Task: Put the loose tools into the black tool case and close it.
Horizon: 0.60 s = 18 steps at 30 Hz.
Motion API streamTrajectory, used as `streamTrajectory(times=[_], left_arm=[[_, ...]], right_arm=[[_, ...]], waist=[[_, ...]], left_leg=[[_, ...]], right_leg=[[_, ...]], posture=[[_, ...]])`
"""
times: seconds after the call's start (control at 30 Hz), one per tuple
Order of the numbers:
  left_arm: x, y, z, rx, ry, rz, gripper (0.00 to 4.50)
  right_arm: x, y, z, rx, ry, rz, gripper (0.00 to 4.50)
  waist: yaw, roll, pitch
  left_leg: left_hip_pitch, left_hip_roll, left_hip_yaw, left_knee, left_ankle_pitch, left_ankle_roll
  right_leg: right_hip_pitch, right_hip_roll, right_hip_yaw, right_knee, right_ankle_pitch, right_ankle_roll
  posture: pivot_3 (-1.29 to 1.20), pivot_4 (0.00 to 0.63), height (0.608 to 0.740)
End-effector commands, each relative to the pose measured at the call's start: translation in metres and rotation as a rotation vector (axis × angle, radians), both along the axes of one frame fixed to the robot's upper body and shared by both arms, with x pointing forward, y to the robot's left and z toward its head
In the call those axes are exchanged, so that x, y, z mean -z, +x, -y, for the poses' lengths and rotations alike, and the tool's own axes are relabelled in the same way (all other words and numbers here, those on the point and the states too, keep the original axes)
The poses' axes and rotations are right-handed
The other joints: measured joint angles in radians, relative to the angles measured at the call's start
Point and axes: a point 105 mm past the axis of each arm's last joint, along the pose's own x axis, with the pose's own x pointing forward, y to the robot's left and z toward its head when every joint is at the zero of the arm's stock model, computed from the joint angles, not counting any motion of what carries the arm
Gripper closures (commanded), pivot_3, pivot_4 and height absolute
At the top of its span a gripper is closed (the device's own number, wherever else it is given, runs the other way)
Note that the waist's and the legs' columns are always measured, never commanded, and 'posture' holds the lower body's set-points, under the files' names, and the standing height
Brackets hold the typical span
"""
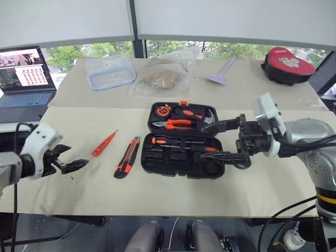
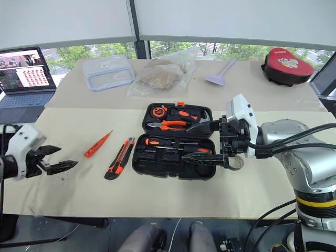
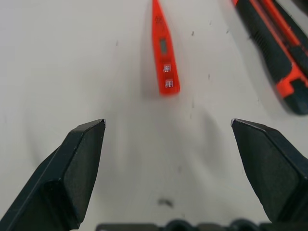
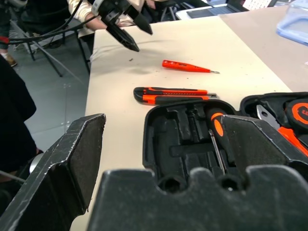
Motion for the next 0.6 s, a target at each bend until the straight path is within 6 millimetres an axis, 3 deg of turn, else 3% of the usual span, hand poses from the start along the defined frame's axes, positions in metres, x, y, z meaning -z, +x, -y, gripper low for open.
streamTrajectory(times=[0.03, 0.27, 0.47, 0.6], left_arm=[[0.006, 0.021, -0.003, -0.01, 0.067, -0.084, 0.0], [0.019, 0.065, 0.003, 0.005, 0.15, -0.163, 0.0], [0.034, 0.084, 0.016, 0.042, 0.114, -0.202, 0.0], [0.041, 0.087, 0.017, 0.069, 0.115, -0.222, 1.14]], right_arm=[[-0.01, -0.009, -0.006, -0.016, 0.028, 0.055, 0.02], [-0.004, -0.022, -0.009, 0.006, 0.048, 0.05, 0.02], [0.0, -0.027, -0.008, 0.043, 0.054, 0.054, 0.02], [0.0, -0.026, -0.005, 0.072, 0.054, 0.06, 0.0]], waist=[[-0.001, 0.0, 0.0], [-0.01, -0.001, 0.0], [-0.019, -0.002, 0.0], [-0.013, -0.002, -0.001]], left_leg=[[0.0, 0.0, 0.0, 0.0, 0.001, 0.001], [-0.003, 0.0, 0.0, -0.001, 0.003, 0.003], [-0.005, 0.0, 0.0, 0.001, 0.003, 0.003], [-0.005, -0.001, -0.001, 0.003, 0.003, 0.004]], right_leg=[[0.0, 0.0, 0.0, 0.0, 0.0, 0.0], [-0.002, 0.001, -0.001, 0.0, 0.0, 0.0], [-0.003, 0.0, -0.001, 0.005, 0.0, 0.0], [-0.002, 0.0, -0.001, 0.004, 0.0, 0.0]], posture=[[0.0, 0.15, 0.722], [0.0, 0.15, 0.722], [0.0, 0.15, 0.722], [0.0, 0.15, 0.722]])
